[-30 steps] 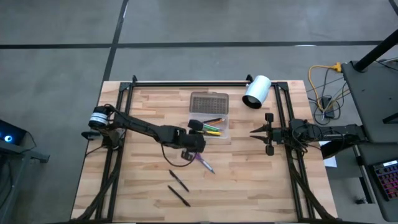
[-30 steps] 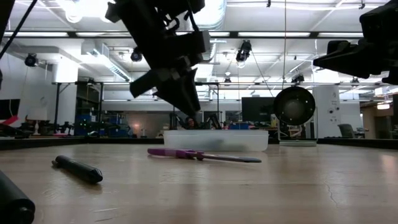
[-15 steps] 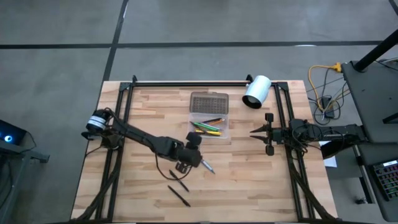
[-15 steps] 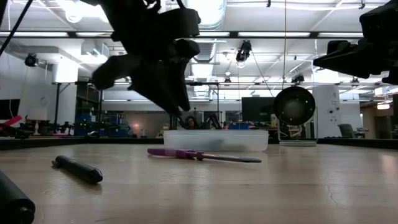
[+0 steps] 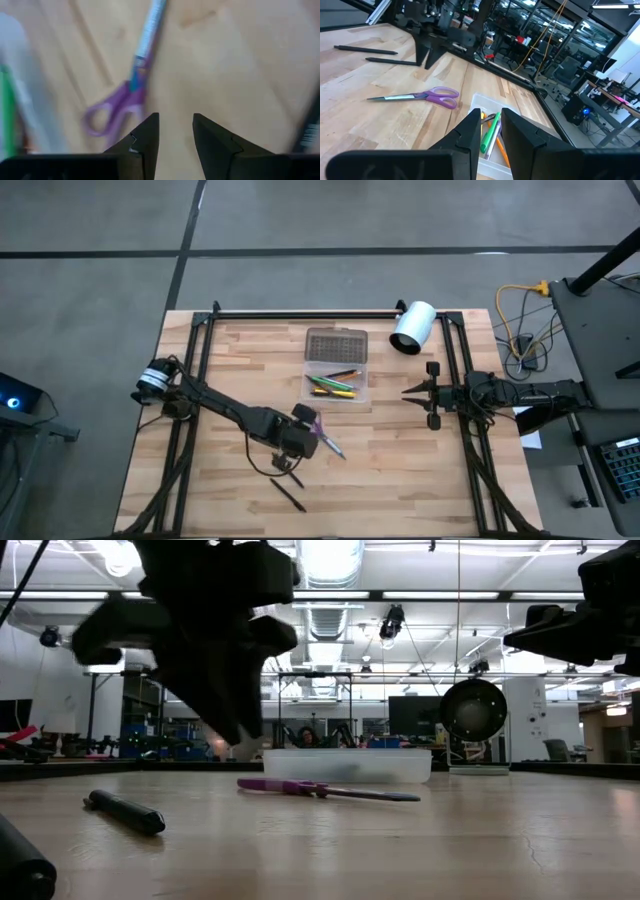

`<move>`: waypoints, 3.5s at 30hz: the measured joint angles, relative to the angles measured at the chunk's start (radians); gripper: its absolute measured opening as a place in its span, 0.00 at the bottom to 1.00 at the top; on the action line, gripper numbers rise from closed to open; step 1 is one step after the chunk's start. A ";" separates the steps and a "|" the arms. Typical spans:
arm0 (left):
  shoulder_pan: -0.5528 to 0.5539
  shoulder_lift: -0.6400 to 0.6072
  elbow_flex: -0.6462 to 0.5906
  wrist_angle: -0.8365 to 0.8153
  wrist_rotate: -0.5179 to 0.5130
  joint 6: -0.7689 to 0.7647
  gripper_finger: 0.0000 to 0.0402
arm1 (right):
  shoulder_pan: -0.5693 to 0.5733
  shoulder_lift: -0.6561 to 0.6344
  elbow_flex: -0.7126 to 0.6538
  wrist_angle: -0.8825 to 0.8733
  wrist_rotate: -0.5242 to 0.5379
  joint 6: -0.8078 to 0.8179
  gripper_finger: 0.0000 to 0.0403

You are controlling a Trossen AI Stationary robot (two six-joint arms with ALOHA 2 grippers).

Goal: Pick & place school supplies into a supply box
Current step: Put the top black pen into the transparent bin

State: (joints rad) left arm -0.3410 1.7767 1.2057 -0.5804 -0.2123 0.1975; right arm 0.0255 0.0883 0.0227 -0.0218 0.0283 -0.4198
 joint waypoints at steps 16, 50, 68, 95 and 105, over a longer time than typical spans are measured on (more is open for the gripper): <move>-0.137 0.000 -0.019 -0.038 0.145 -0.177 0.26 | 0.000 0.000 0.000 0.000 0.000 0.000 0.17; -0.153 0.002 -0.105 0.053 0.161 -0.260 0.26 | 0.000 0.000 0.000 0.000 0.000 0.000 0.17; -0.103 0.001 -0.180 0.127 0.260 -0.265 0.19 | 0.000 0.000 0.000 0.000 0.000 0.000 0.17; -0.096 0.005 -0.124 0.132 0.017 -0.050 0.02 | 0.000 0.000 0.000 0.000 0.000 0.000 0.17; -0.093 0.005 -0.123 0.280 -0.290 0.085 0.03 | 0.000 0.000 0.000 0.000 0.000 0.000 0.17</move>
State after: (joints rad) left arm -0.4338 1.7817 1.0824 -0.3003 -0.5022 0.2827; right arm 0.0257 0.0879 0.0227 -0.0216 0.0280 -0.4198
